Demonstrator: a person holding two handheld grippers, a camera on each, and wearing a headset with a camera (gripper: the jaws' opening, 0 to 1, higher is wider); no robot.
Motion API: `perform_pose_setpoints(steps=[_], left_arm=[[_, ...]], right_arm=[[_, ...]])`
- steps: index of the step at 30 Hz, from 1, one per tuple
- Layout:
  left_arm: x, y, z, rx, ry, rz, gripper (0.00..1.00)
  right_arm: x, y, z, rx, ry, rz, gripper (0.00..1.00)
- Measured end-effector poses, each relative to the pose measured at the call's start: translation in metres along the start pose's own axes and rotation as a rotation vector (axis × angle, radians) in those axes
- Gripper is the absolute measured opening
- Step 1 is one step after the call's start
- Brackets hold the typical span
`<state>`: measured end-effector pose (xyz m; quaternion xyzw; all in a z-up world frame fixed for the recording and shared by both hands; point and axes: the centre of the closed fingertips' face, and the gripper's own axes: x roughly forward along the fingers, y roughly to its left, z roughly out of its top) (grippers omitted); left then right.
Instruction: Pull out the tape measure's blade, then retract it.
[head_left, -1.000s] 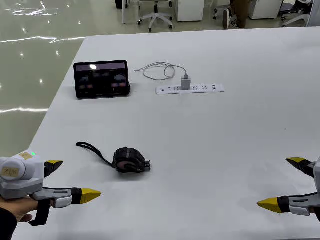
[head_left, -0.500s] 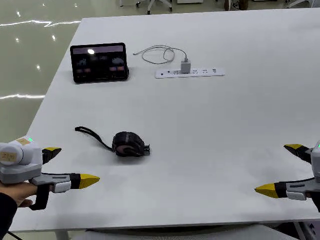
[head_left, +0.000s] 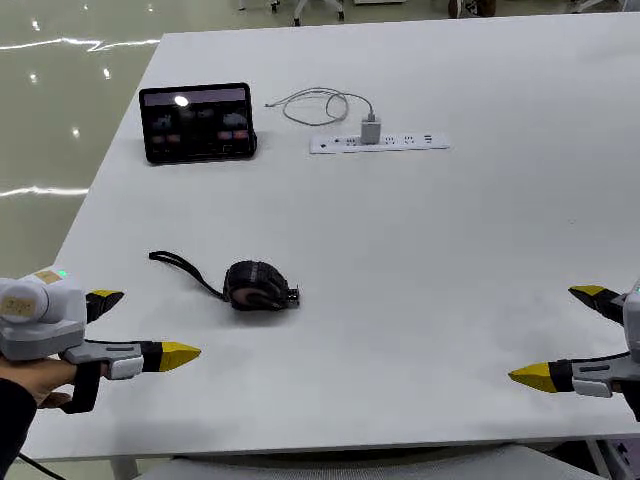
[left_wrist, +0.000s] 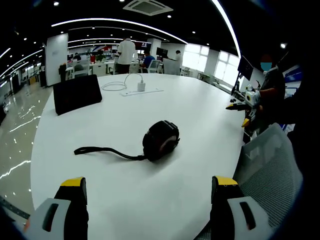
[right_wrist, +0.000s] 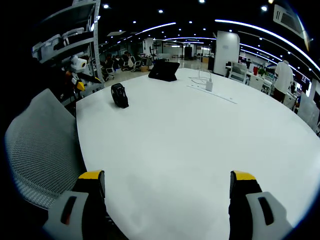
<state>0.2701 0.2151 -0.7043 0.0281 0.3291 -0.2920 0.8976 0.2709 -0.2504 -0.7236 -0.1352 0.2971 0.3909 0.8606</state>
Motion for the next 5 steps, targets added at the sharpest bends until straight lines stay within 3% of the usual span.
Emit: perform_pose_setpoints(steps=[5], left_arm=[[-0.0013, 0.0004, 0.0014, 0.003, -0.003, -0.003, 1.00]], right_arm=[[-0.0002, 0.0002, -0.0003, 0.003, -0.002, -0.002, 1.00]])
